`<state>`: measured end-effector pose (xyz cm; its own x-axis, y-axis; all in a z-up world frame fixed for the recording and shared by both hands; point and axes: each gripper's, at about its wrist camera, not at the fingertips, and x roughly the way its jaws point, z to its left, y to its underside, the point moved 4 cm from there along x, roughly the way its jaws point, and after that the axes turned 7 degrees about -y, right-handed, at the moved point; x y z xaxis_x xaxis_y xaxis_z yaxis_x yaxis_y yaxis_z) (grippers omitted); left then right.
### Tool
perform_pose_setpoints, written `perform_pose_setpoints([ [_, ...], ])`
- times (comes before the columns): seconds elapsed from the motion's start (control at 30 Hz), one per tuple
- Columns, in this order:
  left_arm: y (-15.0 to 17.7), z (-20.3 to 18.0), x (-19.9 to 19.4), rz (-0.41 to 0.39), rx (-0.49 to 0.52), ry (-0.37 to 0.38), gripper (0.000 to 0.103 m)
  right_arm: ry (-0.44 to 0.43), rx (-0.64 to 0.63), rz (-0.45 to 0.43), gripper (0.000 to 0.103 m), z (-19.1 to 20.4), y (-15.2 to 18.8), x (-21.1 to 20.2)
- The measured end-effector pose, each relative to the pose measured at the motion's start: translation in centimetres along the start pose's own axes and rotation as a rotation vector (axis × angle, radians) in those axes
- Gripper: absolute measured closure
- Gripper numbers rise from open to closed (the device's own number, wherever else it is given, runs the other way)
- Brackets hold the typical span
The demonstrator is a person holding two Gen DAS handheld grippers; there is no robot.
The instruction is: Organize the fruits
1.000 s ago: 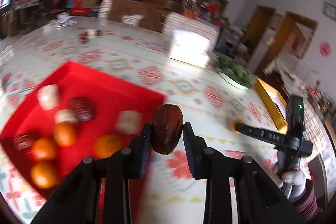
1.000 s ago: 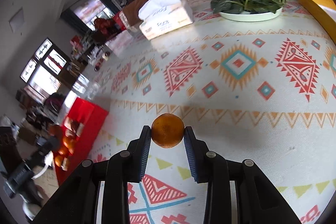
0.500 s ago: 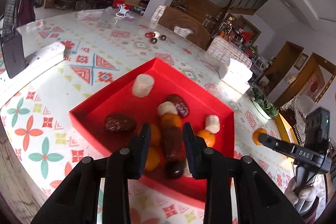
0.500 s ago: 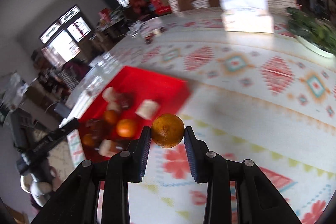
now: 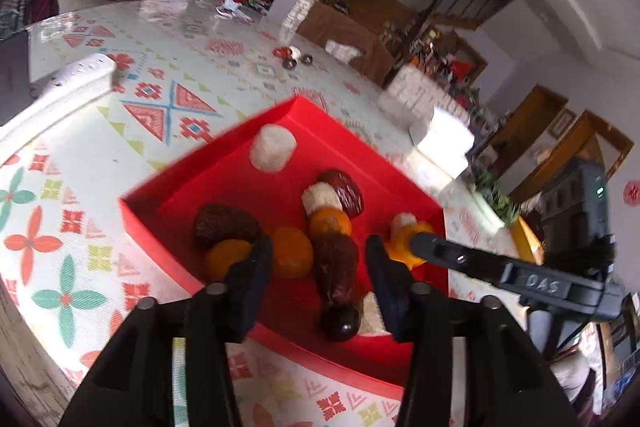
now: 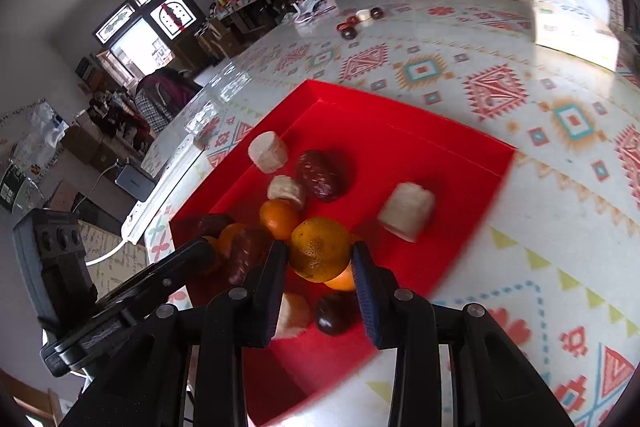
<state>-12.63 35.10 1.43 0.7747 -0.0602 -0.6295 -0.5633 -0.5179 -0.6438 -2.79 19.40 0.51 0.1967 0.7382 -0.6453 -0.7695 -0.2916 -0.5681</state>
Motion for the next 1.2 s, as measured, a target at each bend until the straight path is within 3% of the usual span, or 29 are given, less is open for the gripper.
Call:
perform_pose_setpoints([
  [0.1, -0.6, 0.9, -1.0, -0.028, -0.027, -0.012, 0.036, -0.009, 0.000, 0.001, 0.063, 0.7, -0.4, 0.8],
  [0.17, -0.8, 1.8, -1.2, -0.033, -0.047, -0.016, 0.036, -0.004, 0.001, -0.008, 0.051, 0.9, -0.7, 1.1],
  [0.27, -1.0, 3.1, -1.4, -0.040, -0.091, -0.025, 0.036, -0.006, -0.031, -0.023, 0.051, 1.8, -0.9, 1.2],
  [0.47, -1.5, 4.2, -2.6, -0.085, -0.135, -0.019, 0.036, -0.282, -0.044, 0.017, 0.051, 5.7, -0.2, 1.7],
  [0.57, -1.9, 4.4, -3.6, -0.116, -0.136, -0.028, 0.036, -0.329, -0.024, 0.079, 0.051, 6.5, 0.3, 3.4],
  [0.67, -2.1, 4.6, -4.5, -0.138, -0.133, -0.044, 0.035, -0.267, -0.002, 0.087, 0.053, 5.7, 0.4, 4.7],
  [0.73, -2.2, 4.7, -4.8, -0.146, -0.128, -0.055, 0.033, -0.242, 0.020, 0.056, 0.053, 5.0, 0.1, 4.2],
  [0.87, -2.1, 4.0, -5.2, -0.164, -0.094, -0.084, 0.031, -0.088, -0.021, -0.044, 0.047, 3.9, -0.8, 1.4],
  [0.97, -2.0, 2.4, -5.5, -0.184, -0.033, -0.114, 0.031, -0.060, -0.031, -0.096, 0.045, 3.3, -0.8, -0.8],
  [1.2, -1.4, -2.5, -8.0, -0.317, 0.135, -0.239, 0.024, 0.144, -0.106, -0.235, 0.038, 2.2, 1.2, -5.8],
])
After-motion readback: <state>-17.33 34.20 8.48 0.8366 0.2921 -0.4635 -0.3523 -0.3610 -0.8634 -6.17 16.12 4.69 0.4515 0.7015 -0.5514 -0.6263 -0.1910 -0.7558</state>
